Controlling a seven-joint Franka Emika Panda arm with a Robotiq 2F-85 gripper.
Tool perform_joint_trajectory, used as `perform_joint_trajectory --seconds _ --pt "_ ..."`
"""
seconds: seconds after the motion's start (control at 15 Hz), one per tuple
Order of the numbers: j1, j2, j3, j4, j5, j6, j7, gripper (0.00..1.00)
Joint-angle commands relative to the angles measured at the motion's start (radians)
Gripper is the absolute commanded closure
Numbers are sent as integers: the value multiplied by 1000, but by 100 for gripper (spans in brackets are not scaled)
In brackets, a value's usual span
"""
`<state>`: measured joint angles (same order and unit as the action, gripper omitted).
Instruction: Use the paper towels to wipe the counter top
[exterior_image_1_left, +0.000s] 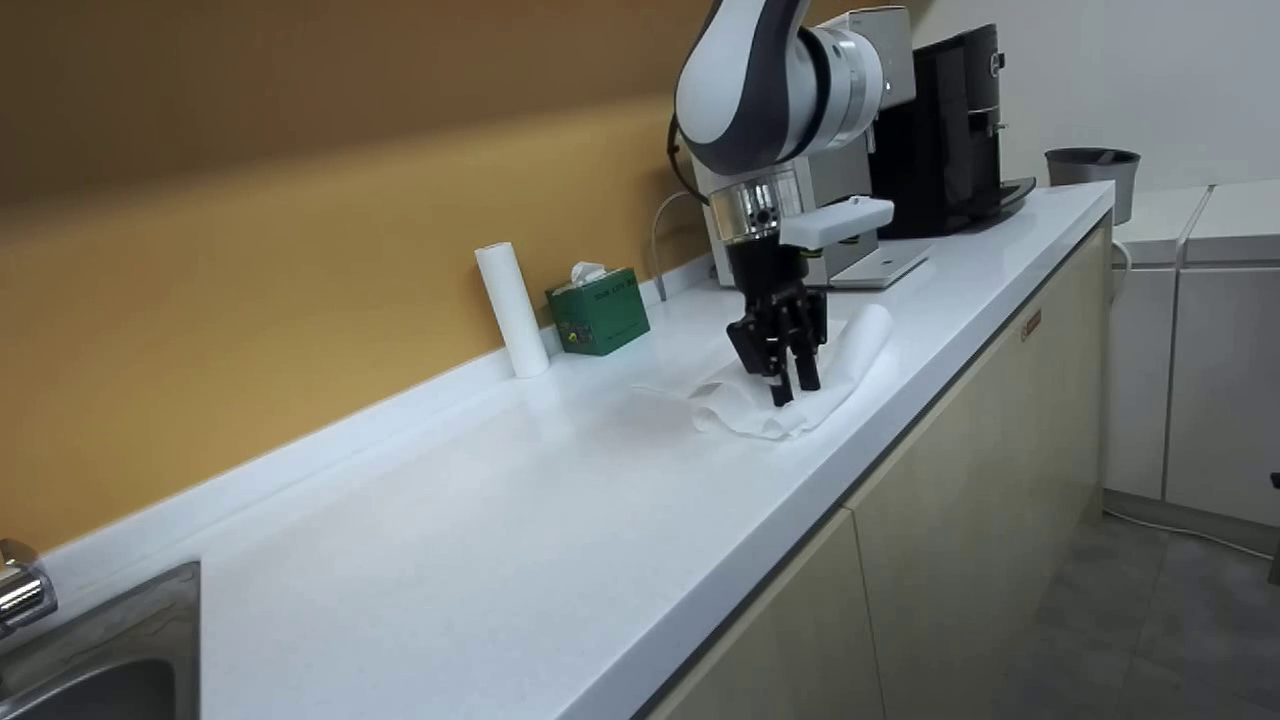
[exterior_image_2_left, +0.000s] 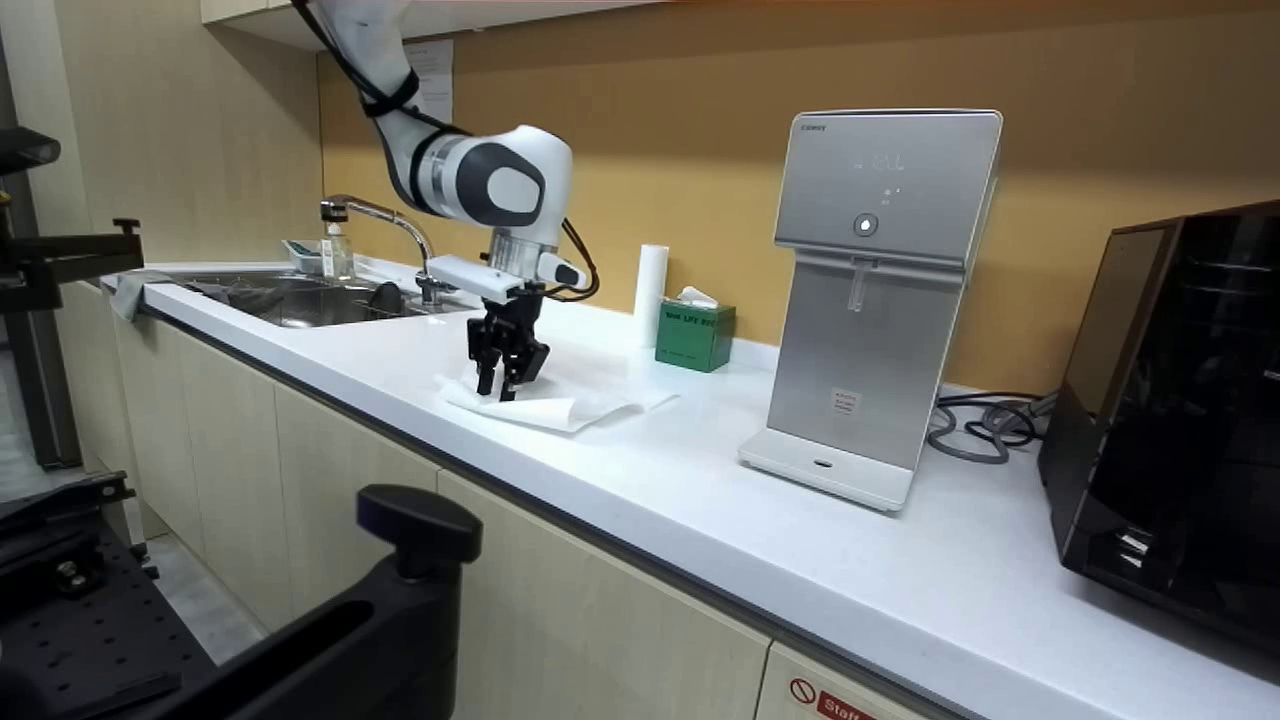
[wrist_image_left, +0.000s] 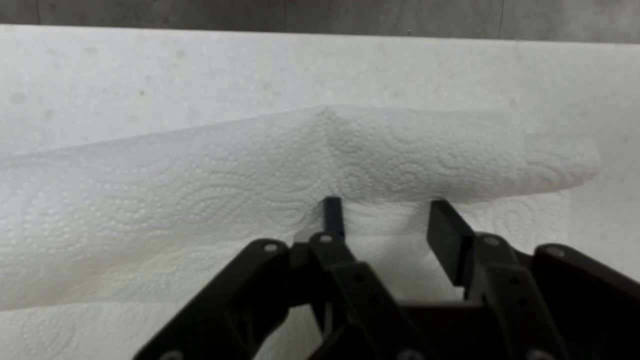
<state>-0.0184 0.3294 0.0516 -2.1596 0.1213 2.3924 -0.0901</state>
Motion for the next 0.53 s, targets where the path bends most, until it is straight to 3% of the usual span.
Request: perform_joint_trajectory --seconds 0.0,0.2,0.47 --pt "13 -28 5 37 1 -93 22 20" --pt "34 -54 -4 59 -28 -119 56 2" --pt "52 -78 -10 92 -53 -148 100 0"
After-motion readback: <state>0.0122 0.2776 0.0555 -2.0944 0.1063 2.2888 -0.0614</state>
